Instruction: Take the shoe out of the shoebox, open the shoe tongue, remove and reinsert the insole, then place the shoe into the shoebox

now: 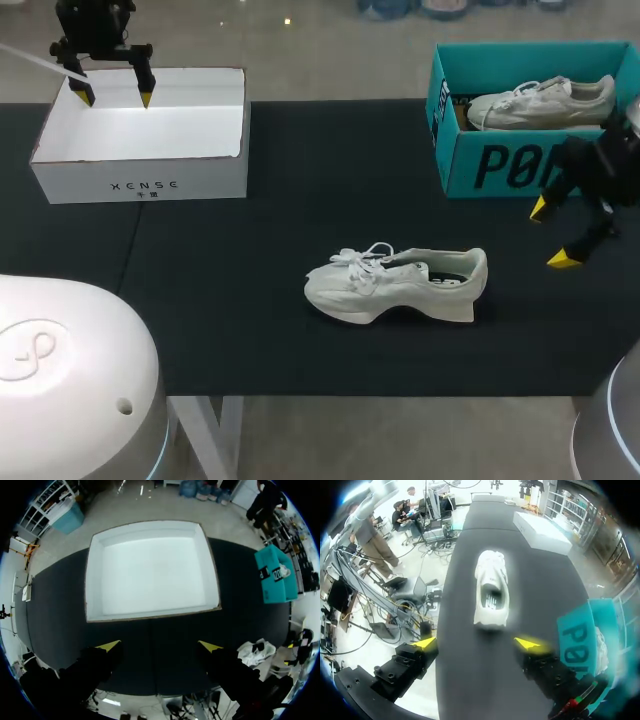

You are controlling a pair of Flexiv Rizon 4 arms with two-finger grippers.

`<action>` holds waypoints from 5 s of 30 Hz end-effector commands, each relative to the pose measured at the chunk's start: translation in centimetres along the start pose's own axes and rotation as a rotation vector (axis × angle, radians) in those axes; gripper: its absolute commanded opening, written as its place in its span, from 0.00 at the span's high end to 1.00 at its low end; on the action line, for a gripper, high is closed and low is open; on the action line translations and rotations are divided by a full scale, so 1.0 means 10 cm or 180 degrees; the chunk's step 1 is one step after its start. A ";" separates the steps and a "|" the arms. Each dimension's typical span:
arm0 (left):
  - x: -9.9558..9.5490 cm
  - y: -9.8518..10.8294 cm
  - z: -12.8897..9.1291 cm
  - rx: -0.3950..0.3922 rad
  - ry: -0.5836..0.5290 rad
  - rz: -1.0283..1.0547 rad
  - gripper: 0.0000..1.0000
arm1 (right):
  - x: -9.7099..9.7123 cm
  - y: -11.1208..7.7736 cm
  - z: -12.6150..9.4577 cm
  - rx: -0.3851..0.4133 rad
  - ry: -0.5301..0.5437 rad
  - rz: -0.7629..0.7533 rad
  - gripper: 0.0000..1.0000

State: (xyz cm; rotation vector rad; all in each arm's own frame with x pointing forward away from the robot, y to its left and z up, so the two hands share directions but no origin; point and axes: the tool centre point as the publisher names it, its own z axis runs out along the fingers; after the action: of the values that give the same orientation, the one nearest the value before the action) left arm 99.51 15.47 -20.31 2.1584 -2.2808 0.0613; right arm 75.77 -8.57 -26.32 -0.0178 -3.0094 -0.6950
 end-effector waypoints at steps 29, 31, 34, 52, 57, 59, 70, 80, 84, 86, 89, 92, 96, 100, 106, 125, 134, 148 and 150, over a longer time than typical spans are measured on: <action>0.00 0.00 0.00 0.0000 -0.0007 -0.0001 0.00 | 0.15 -0.19 0.48 -0.1754 0.0080 -0.0344 0.00; 0.00 0.00 0.00 0.0000 -0.0007 -0.0001 0.00 | 0.15 -0.18 0.51 -0.1742 0.0046 -0.0358 0.00; 0.00 0.00 0.00 0.0000 -0.0007 -0.0001 0.00 | 0.16 -0.16 0.53 -0.1696 -0.0033 -0.0362 0.00; 0.00 0.00 0.00 0.0000 -0.0007 -0.0001 0.00 | 0.04 -0.47 0.94 -0.1775 -0.0138 -0.0224 0.00; 0.00 0.00 0.00 0.0000 -0.0007 -0.0001 0.00 | -0.01 -0.51 1.01 -0.1776 -0.0125 -0.0179 0.00; 0.00 0.00 0.00 0.0000 -0.0007 -0.0001 0.00 | -0.05 -0.54 1.03 -0.1771 -0.0150 -0.0160 0.00; 0.00 0.00 0.00 0.0000 -0.0007 -0.0001 0.00 | -0.19 -0.54 1.17 -0.1849 -0.0169 -0.0162 0.00; 0.00 0.00 0.00 0.0000 -0.0007 -0.0001 0.00 | -0.26 -0.43 1.36 -0.1956 -0.0117 -0.0232 0.00; 0.00 0.00 0.00 0.0000 -0.0007 -0.0001 0.00 | -0.28 -0.38 1.40 -0.2003 -0.0100 -0.0265 0.00; 0.00 0.00 0.00 0.0000 -0.0007 -0.0001 0.00 | -0.30 -0.34 1.43 -0.2026 -0.0096 -0.0278 0.00; 0.00 0.00 0.00 0.0000 -0.0007 -0.0001 0.00 | -0.33 -0.29 1.46 -0.2056 -0.0092 -0.0304 0.00; 0.00 0.00 0.00 0.0000 -0.0007 -0.0001 0.00 | -0.34 -0.22 1.51 -0.2087 -0.0082 -0.0332 0.00; 0.00 0.00 0.00 0.0000 -0.0007 -0.0001 0.00 | -0.36 -0.14 1.57 -0.2147 -0.0064 -0.0352 0.00; 0.00 0.00 0.00 0.0000 -0.0007 -0.0001 0.00 | -0.36 -0.09 1.61 -0.2217 -0.0081 -0.0355 0.00; 0.00 0.00 0.00 0.0000 -0.0007 -0.0001 0.00 | -0.33 -0.04 1.69 -0.2267 -0.0080 -0.0337 0.00; 0.00 0.00 0.00 0.0000 -0.0007 -0.0001 0.00 | -0.35 0.17 1.84 -0.2322 -0.0067 -0.0305 0.00; 0.00 0.00 0.00 0.0000 -0.0007 -0.0001 0.00 | -0.41 0.20 1.91 -0.2298 -0.0054 -0.0311 0.00; 0.00 0.00 0.00 0.0000 -0.0007 -0.0001 0.00 | -0.44 0.11 1.99 -0.2310 -0.0049 -0.0250 0.00; 0.00 0.00 0.00 0.0000 -0.0007 -0.0001 0.00 | -0.44 0.11 2.00 -0.2313 -0.0046 -0.0246 0.00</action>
State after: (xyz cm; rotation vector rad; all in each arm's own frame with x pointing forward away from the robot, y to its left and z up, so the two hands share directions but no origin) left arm 99.51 15.47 -20.31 2.1584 -2.2808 0.0614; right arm 79.08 1.11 -43.48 0.0625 -2.5976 -1.7405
